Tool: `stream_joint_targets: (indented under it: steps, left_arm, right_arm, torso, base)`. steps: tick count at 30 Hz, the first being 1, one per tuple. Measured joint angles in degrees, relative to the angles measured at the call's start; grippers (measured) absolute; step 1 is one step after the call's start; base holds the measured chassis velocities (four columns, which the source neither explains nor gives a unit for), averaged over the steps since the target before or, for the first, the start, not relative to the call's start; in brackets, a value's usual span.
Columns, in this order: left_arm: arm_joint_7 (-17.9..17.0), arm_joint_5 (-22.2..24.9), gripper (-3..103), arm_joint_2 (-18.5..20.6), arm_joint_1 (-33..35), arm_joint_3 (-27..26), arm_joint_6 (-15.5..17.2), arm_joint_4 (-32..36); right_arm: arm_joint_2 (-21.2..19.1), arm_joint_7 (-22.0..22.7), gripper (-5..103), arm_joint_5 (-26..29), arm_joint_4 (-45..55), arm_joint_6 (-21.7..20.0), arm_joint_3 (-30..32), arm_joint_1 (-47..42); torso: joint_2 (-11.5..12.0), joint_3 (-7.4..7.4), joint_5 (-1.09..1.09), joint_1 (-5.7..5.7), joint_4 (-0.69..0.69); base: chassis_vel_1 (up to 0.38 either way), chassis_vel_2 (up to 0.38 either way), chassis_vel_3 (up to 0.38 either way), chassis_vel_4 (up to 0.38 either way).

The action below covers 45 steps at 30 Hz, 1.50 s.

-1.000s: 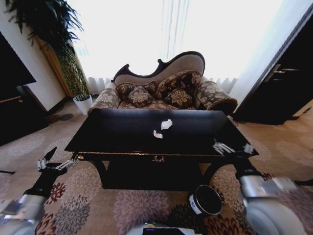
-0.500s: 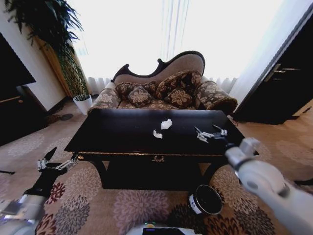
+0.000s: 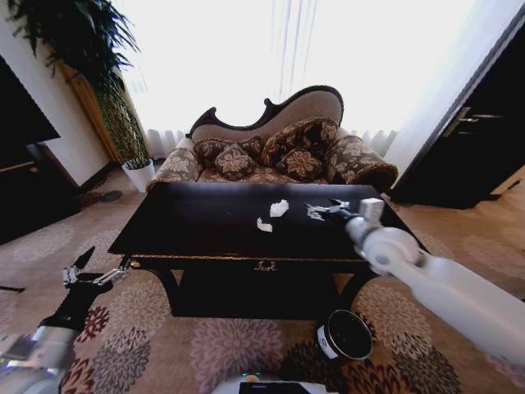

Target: Move to the front of the table and place the trash on the table into the trash bin.

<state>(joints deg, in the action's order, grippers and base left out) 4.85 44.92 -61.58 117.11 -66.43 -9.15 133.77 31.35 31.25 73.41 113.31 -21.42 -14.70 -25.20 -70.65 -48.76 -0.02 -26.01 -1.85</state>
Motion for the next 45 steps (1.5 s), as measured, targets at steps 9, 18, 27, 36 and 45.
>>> stream_joint_targets:
  steps: [9,18,27,36,45]
  left_arm:
    - [0.0,0.0,100,0.0,0.0,0.0,0.0,0.0]
    - [0.0,0.0,100,0.0,0.0,0.0,0.0,0.0]
    - [0.0,0.0,100,0.0,0.0,0.0,0.0,0.0]
    - [-0.01,0.0,100,0.0,0.0,0.0,0.0,0.0]
    - [-0.01,0.0,100,0.0,0.0,0.0,0.0,0.0]
  right_arm:
    - [9.82,2.62,100,-2.14,-8.47,-0.68,-12.65,12.65]
    - [14.58,4.02,100,-2.95,-11.1,-0.84,-17.25,15.43]
    - [17.12,2.36,100,-5.64,-17.61,-0.41,-18.75,15.11]
    - [17.63,0.85,93,-7.42,-20.71,2.32,-18.31,14.24]
    - [17.46,0.68,61,-7.45,-19.79,2.55,-18.01,13.71]
  torso:
    - [0.0,0.0,0.0,0.0,0.01]
    - [0.0,0.01,0.0,0.0,-0.01]
    - [0.0,0.01,0.01,0.01,-0.01]
    - [0.0,0.0,0.01,0.0,-0.01]
    - [0.0,0.01,0.01,0.01,-0.01]
  base:
    - [0.0,0.0,0.0,0.0]
    - [0.0,0.0,0.0,0.0]
    - [0.0,0.0,0.0,0.0]
    - [0.0,0.0,0.0,0.0]
    - [0.0,0.0,0.0,0.0]
